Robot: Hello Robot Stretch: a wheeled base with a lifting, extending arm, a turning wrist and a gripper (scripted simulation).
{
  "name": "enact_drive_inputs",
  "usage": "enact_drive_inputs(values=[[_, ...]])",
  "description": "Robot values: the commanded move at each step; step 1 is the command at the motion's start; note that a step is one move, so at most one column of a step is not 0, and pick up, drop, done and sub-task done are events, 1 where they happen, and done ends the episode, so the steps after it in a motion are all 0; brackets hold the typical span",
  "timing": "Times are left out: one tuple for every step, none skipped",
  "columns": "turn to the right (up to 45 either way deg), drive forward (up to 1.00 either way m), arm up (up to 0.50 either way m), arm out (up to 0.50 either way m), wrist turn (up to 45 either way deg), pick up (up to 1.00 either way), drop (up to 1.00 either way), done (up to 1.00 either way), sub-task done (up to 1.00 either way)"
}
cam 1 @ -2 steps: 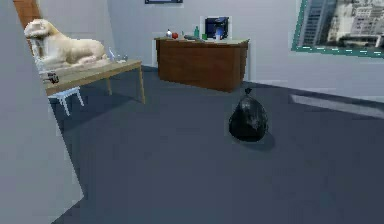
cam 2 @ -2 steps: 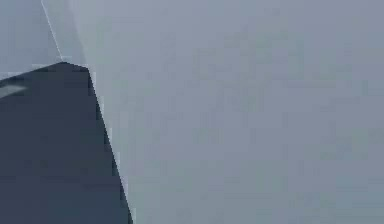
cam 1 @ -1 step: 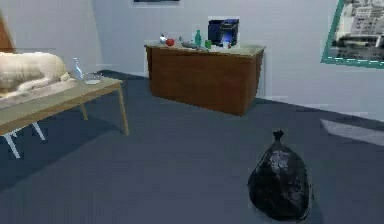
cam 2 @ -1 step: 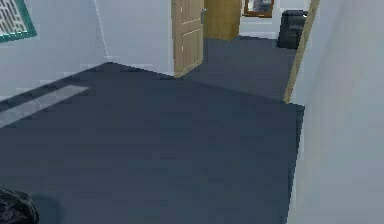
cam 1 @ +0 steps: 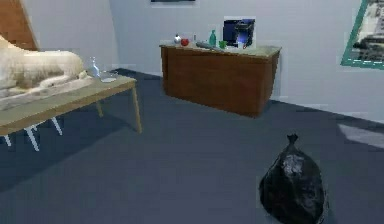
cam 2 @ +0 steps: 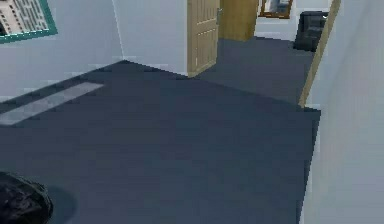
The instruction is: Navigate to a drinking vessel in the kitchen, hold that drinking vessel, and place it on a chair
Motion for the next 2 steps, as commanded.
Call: enact_drive_inputs(values=[[0.0,1.00,0.00,0.00,0.0,0.00,0.00,0.00,0.00],[0.0,0.15,0.00,0.00,0.0,0.00,0.00,0.00,0.00]])
